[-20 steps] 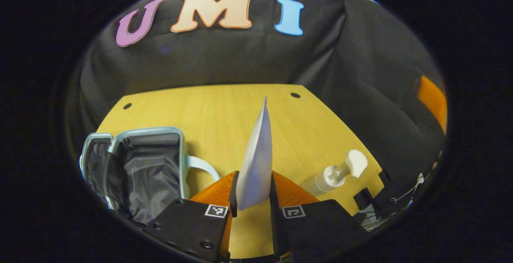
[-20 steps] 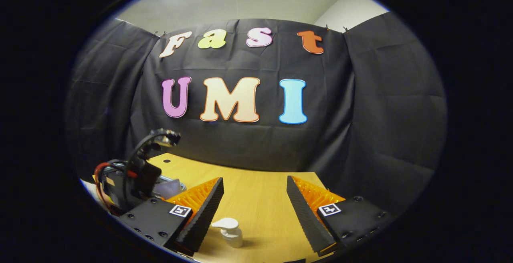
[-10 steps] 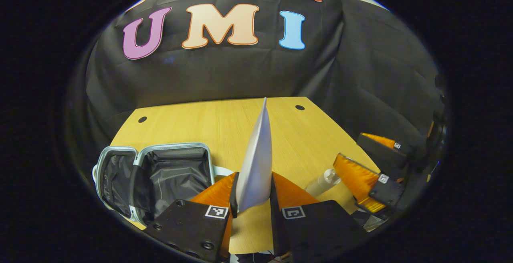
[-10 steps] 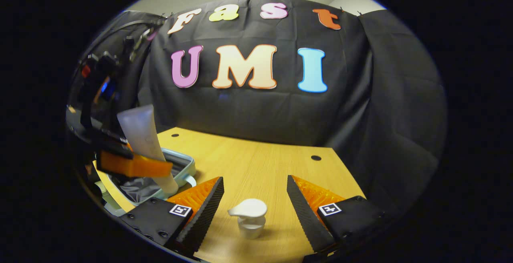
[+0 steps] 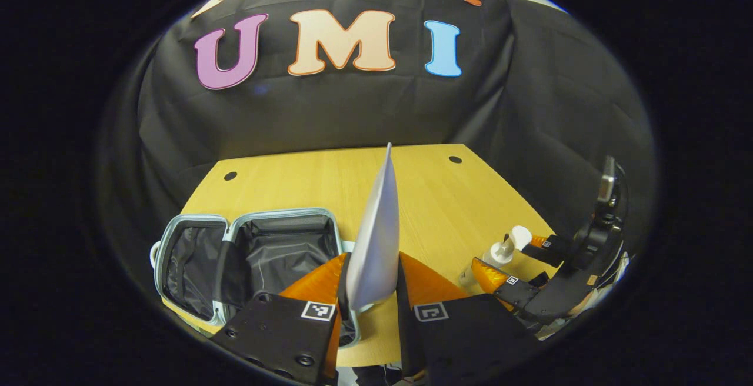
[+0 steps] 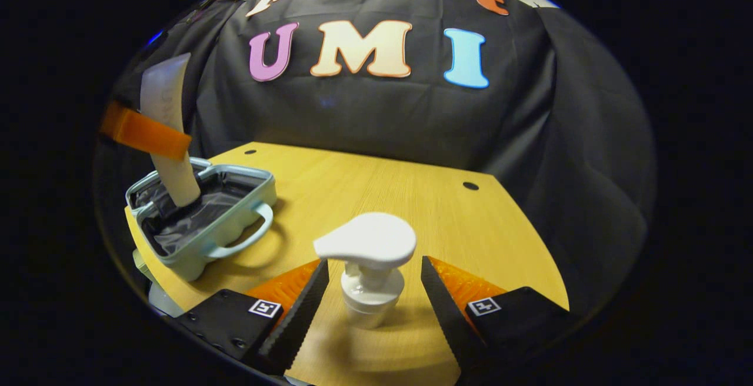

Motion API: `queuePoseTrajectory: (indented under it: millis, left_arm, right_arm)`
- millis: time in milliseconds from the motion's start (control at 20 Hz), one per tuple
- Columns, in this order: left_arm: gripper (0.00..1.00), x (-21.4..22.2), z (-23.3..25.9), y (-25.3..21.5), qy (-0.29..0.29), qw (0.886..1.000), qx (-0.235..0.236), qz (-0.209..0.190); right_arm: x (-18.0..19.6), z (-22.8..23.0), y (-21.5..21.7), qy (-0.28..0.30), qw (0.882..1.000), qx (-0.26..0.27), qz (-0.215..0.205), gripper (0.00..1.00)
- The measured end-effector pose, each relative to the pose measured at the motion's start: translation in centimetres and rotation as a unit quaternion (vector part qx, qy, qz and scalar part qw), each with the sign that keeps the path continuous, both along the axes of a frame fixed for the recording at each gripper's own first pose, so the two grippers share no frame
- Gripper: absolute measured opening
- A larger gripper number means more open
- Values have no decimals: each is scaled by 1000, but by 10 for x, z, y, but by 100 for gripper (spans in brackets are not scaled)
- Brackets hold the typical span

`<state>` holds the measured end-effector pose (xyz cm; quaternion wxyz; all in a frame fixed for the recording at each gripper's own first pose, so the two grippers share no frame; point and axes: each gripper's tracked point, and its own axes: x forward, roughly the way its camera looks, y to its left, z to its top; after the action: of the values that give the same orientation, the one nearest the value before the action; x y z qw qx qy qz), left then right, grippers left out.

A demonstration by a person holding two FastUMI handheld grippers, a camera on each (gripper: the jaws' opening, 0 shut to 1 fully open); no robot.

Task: First open the suitcase, pack the skin care products into it, and then close the suitcase.

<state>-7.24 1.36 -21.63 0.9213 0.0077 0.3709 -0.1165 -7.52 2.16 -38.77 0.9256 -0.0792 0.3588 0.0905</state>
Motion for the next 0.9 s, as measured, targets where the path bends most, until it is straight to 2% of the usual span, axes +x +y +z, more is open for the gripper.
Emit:
queuePoseTrajectory:
  millis: [100,200,250,350,550,600,650,800,850,900]
  left_arm:
    - [34,-1,1,13,-1,1000,7,10]
    - [34,-1,1,30,-3,1000,18,24]
    - [34,-1,-1,40,0,999,25,33]
    - [34,-5,-10,61,15,998,35,52]
    - [34,-12,-41,112,65,992,72,80]
    - [37,-15,-52,124,84,989,84,83]
    - [34,-18,-64,135,101,987,93,88]
    - [34,-29,-99,154,151,979,95,95]
    - [37,-29,-107,157,159,978,96,92]
    - [34,-31,-116,161,170,976,99,90]
  right_arm:
    - [-1,-9,-1,8,1000,-8,-1,87]
    - [0,-7,5,12,1000,-12,9,62]
    - [0,-8,10,15,1000,-17,20,59]
    - [-1,-3,18,17,999,-17,27,57]
    - [4,27,35,5,1000,16,21,58]
    - [5,34,39,0,1000,21,19,58]
    - [8,43,42,-5,1000,26,17,58]
    - [13,67,45,-23,999,38,6,56]
    - [14,72,45,-28,999,37,3,56]
    - [15,78,45,-31,999,36,0,58]
